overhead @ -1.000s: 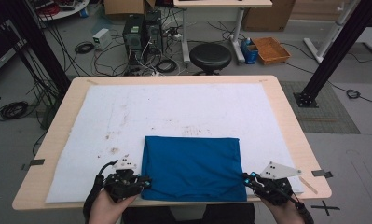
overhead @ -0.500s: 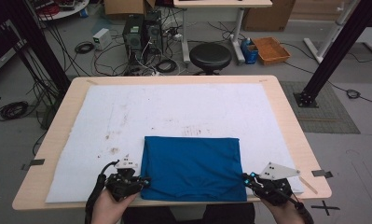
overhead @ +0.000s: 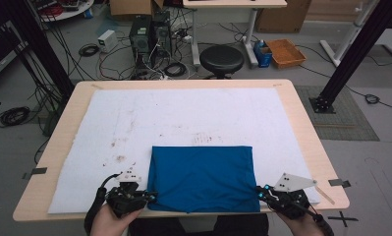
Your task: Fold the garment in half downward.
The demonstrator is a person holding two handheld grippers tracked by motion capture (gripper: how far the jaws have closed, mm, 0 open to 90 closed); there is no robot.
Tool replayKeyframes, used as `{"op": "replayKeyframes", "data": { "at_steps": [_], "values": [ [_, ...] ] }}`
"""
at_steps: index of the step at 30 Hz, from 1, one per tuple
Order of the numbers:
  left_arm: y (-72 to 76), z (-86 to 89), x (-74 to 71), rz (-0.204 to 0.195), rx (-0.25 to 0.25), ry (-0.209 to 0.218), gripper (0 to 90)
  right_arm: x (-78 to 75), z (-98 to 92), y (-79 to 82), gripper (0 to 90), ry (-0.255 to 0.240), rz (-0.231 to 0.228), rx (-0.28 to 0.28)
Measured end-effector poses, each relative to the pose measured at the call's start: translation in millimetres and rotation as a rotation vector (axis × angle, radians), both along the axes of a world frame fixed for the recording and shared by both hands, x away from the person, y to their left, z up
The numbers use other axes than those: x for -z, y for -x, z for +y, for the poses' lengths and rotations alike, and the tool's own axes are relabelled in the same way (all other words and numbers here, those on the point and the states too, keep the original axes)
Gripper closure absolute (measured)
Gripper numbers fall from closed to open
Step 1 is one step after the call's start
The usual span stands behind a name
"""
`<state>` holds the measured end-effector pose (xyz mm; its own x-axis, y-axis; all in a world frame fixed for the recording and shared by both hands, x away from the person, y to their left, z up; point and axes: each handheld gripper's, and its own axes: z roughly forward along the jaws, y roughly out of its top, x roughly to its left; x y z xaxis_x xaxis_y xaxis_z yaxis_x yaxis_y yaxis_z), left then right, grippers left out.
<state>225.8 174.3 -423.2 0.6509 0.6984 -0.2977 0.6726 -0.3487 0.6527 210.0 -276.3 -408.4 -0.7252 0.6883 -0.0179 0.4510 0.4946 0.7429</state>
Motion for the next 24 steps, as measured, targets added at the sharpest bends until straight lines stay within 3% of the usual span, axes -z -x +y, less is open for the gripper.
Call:
{"op": "replayKeyframes", "data": {
  "at_steps": [7, 8, 10, 13, 16, 18, 20, 22, 24],
  "values": [
    [-5.2, 4.6, 1.7, -0.001, -0.014, -0.007, 84.1, -0.1, -0.4, -0.8, 86.5, 0.0, 0.019, -0.022],
    [-5.8, 5.0, 1.5, -0.001, -0.02, -0.008, 77.4, -0.1, -0.5, -1.7, 79.1, -0.001, 0.018, -0.032],
    [-7.6, 6.6, -0.3, -0.004, -0.032, 0.005, 63.7, -1.4, -1.7, -3.5, 77.3, -0.005, 0.005, -0.03],
    [-15.0, 5.7, -8.5, -0.054, -0.052, 0.001, 54.5, -7.7, -5.3, -13.4, 67.8, -0.012, -0.031, 0.006],
    [-33.3, 3.5, -19.5, -0.148, -0.092, -0.028, 52.0, -13.3, -8.2, -38.8, 60.0, -0.022, -0.044, 0.076],
    [-50.5, 2.3, -23.5, -0.191, -0.129, -0.01, 49.8, -13.6, -8.0, -60.7, 59.2, -0.023, -0.035, 0.131],
    [-68.6, 1.0, -23.9, -0.23, -0.157, -0.008, 49.8, -10.2, -8.8, -85.0, 56.2, -0.055, -0.004, 0.179],
    [-87.5, 0.2, -19.8, -0.247, -0.178, 0.0, 49.8, -4.6, -8.6, -107.8, 54.8, -0.082, 0.04, 0.23],
    [-105.1, -1.6, -12.7, -0.241, -0.209, -0.022, 48.9, 3.2, -7.4, -126.8, 52.9, -0.105, 0.066, 0.273]
  ]
}}
